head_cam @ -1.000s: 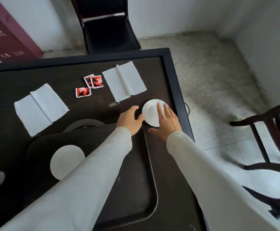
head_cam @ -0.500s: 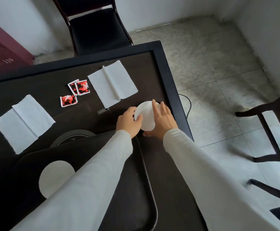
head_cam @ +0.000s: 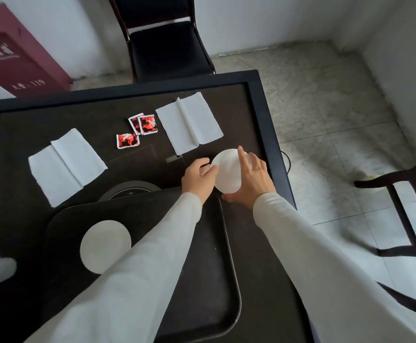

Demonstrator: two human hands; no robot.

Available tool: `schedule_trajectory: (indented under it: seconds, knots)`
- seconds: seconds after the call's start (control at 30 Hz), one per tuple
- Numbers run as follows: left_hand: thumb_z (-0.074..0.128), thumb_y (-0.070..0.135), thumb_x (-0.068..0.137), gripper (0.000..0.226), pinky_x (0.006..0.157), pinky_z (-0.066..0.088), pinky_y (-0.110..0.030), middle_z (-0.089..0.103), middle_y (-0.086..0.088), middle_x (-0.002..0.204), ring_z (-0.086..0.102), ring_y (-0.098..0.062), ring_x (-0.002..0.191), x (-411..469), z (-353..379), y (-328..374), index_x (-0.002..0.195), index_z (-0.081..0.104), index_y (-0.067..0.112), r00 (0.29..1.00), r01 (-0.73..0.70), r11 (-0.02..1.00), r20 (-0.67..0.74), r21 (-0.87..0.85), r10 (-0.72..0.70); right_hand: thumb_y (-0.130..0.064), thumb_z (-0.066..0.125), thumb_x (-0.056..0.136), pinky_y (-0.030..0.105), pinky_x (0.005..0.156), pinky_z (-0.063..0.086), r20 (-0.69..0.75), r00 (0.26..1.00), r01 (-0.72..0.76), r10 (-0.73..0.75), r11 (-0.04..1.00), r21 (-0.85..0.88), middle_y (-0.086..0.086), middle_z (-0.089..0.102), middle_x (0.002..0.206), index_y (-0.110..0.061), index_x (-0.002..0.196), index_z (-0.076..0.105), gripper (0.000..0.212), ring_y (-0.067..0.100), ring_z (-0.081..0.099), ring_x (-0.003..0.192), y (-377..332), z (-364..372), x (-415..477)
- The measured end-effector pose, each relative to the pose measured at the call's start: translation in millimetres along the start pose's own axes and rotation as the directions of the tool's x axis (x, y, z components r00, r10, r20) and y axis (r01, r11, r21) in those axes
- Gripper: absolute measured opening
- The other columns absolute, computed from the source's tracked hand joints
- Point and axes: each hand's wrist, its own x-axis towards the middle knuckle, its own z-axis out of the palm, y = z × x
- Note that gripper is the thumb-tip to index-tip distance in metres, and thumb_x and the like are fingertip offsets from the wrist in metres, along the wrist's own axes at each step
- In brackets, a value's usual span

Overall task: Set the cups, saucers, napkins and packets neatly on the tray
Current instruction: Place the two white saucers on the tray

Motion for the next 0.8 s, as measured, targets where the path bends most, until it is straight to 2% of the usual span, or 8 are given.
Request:
schedule_trajectory:
  seconds: [0.1,0.23,0.37,0.47,0.57,0.63,0.73,0.8]
  knots:
    - [0.067,0.029,0.091,0.032,0.105,0.052,-0.042,0.068,0.019,0.103,0.064,-0.018,0.117,-18,-17,-11,0.123,0.067,0.031,0.997,0.065,0.981,-0.026,-0.184,-0.071,-0.044,0.092,0.057,0.044,0.102,0.047,0.011,0.999,0.036,-0.036,0.999,0.007,0.009,0.026,0.155,-0.026,0.159,0.003,0.136,0.035,0.028,0.141,-16,1,-15]
    - [0.069,0.024,0.091,0.027,0.104,0.054,-0.043,0.071,0.011,0.109,0.067,-0.016,0.112,-44,-40,-36,0.117,0.069,0.029,0.991,0.096,0.936,-0.055,-0.339,-0.121,-0.044,0.091,0.056,0.045,0.102,0.048,0.037,0.995,0.088,-0.087,0.995,-0.035,0.007,0.024,0.156,-0.024,0.158,0.005,0.135,0.034,0.027,0.141,-38,12,-38]
    - [0.067,0.021,0.094,0.023,0.097,0.058,-0.04,0.071,0.0,0.12,0.068,-0.018,0.11,-68,-66,-65,0.115,0.068,0.029,0.982,0.12,0.909,-0.088,-0.4,-0.168,-0.047,0.091,0.054,0.045,0.098,0.051,0.073,0.988,0.144,-0.139,0.988,-0.064,0.006,0.025,0.156,-0.025,0.157,0.004,0.137,0.033,0.029,0.141,-60,31,-61]
    - [0.065,0.018,0.096,0.024,0.094,0.058,-0.036,0.07,-0.001,0.122,0.067,-0.019,0.113,-85,-86,-90,0.118,0.068,0.028,0.975,0.15,0.901,-0.092,-0.407,-0.204,-0.049,0.091,0.054,0.046,0.097,0.052,0.119,0.979,0.173,-0.162,0.982,-0.082,0.004,0.025,0.157,-0.027,0.157,0.002,0.138,0.032,0.029,0.142,-76,48,-78]
    - [0.063,0.016,0.097,0.035,0.096,0.057,-0.037,0.066,-0.001,0.127,0.064,-0.02,0.113,-97,-97,-111,0.131,0.065,0.022,0.969,0.184,0.906,-0.088,-0.381,-0.233,-0.05,0.091,0.056,0.048,0.1,0.052,0.176,0.968,0.201,-0.181,0.975,-0.099,0.005,0.023,0.158,-0.027,0.157,-0.001,0.139,0.033,0.028,0.144,-86,64,-89]
    - [0.062,0.016,0.097,0.036,0.1,0.055,-0.039,0.065,0.0,0.126,0.063,-0.021,0.113,-104,-104,-125,0.132,0.065,0.021,0.963,0.205,0.906,-0.088,-0.371,-0.254,-0.05,0.09,0.058,0.047,0.103,0.049,0.217,0.957,0.22,-0.192,0.969,-0.113,0.007,0.021,0.16,-0.027,0.157,-0.005,0.139,0.033,0.026,0.145,-93,74,-97]
    - [0.06,0.015,0.095,0.021,0.106,0.051,-0.046,0.065,0.002,0.113,0.059,-0.022,0.108,-109,-112,-139,0.104,0.071,0.03,0.959,0.229,0.914,-0.081,-0.336,-0.271,-0.05,0.09,0.059,0.046,0.107,0.046,0.235,0.953,0.223,-0.191,0.968,-0.116,0.007,0.02,0.161,-0.026,0.158,-0.006,0.14,0.033,0.025,0.146,-101,87,-105]
    - [0.059,0.012,0.094,0.024,0.103,0.049,-0.043,0.062,0.002,0.104,0.056,-0.024,0.103,-110,-115,-144,0.083,0.065,0.033,0.955,0.258,0.918,-0.064,-0.3,-0.289,-0.051,0.09,0.058,0.046,0.108,0.044,0.24,0.952,0.223,-0.19,0.968,-0.118,0.007,0.02,0.16,-0.025,0.158,-0.005,0.14,0.033,0.026,0.146,-105,93,-107]
